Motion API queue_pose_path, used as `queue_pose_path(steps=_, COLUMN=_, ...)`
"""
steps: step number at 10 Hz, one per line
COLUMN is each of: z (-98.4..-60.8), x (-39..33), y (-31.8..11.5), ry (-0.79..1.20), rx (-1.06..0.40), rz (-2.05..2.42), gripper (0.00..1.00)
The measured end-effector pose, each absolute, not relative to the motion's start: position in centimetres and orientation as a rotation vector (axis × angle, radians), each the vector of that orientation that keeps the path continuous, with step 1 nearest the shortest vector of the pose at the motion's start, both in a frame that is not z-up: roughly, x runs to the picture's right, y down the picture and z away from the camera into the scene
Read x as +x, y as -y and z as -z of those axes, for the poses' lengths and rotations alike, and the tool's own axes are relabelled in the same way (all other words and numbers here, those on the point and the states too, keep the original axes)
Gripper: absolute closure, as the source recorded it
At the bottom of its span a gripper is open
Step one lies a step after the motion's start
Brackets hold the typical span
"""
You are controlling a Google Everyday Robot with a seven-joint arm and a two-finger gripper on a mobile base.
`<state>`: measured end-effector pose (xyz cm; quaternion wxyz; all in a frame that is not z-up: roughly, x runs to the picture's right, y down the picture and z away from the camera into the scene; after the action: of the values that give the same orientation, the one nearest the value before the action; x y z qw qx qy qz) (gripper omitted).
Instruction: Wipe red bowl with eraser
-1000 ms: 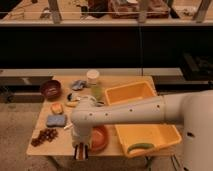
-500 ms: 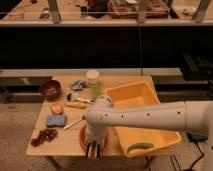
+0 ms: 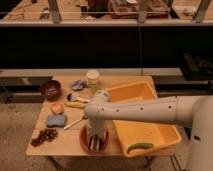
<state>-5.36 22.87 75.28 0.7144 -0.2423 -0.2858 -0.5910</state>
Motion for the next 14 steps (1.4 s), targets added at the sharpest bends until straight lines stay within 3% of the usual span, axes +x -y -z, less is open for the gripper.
queue_pose_path(steps=4, z=-76.0, x=-5.8, y=-21.0, ry=0.638, rx=-0.510, rz=1.309, gripper=1.00)
queue_pose_path(steps=8, z=-75.9, x=-11.4, y=-20.7, ry=0.699, rx=-0.456, rz=1.368, gripper=1.00)
queue_pose_path(steps=11, z=-74.4, x=-14.2, y=-21.8, ry=0.761, rx=-0.417, rz=1.433, gripper=1.00)
queue_pose_path(steps=14, z=-72.5, x=-12.2, y=-23.8, ry=0.793, rx=-0.427, rz=1.434, gripper=1.00)
